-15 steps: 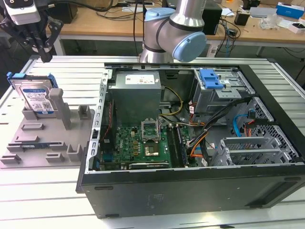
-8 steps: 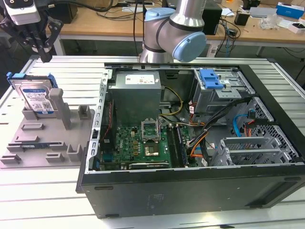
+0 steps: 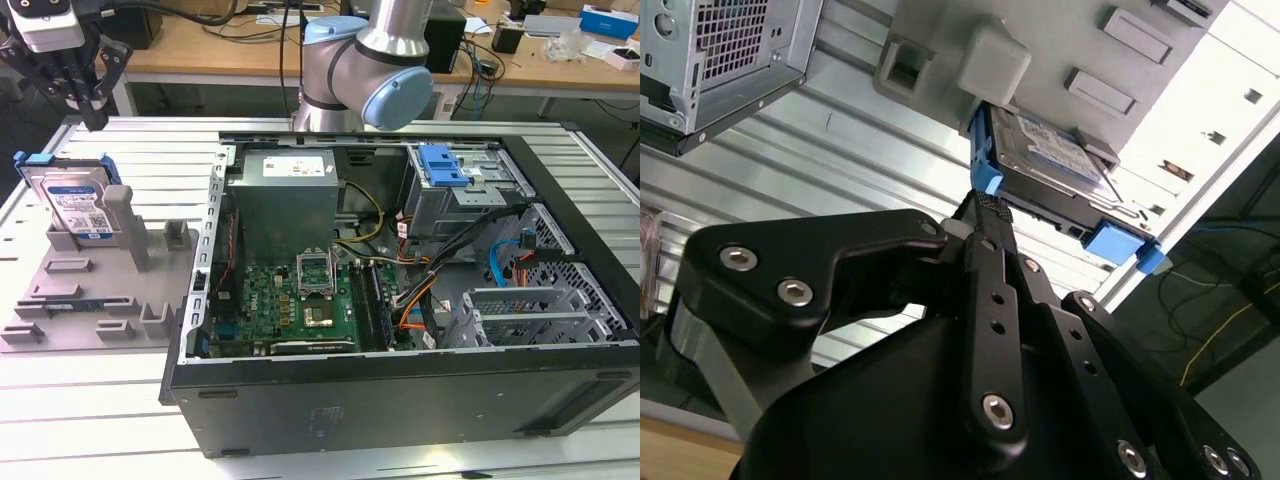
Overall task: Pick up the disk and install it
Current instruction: 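Pick up the disk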
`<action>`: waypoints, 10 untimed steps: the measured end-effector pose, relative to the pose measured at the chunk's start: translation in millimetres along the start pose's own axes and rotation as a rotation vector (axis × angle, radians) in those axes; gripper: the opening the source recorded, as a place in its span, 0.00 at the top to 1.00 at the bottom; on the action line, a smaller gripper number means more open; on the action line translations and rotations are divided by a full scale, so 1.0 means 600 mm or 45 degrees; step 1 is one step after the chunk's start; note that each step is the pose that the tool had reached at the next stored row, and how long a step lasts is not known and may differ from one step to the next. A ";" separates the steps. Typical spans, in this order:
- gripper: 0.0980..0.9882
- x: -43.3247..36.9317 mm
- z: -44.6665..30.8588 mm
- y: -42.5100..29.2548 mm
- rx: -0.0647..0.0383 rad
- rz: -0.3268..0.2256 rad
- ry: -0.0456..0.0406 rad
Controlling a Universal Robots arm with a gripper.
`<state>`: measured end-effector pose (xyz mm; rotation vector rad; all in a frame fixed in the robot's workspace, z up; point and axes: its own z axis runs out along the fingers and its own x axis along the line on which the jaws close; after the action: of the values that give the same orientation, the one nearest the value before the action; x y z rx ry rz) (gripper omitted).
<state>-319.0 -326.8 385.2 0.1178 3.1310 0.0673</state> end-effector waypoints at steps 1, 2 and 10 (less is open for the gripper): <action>0.99 0.000 0.000 0.000 0.000 0.000 0.000; 0.99 0.000 0.000 0.000 0.001 -0.001 0.000; 0.99 0.000 0.003 0.000 0.000 -0.324 0.014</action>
<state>-319.0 -326.6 383.6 -0.2813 3.1264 0.0659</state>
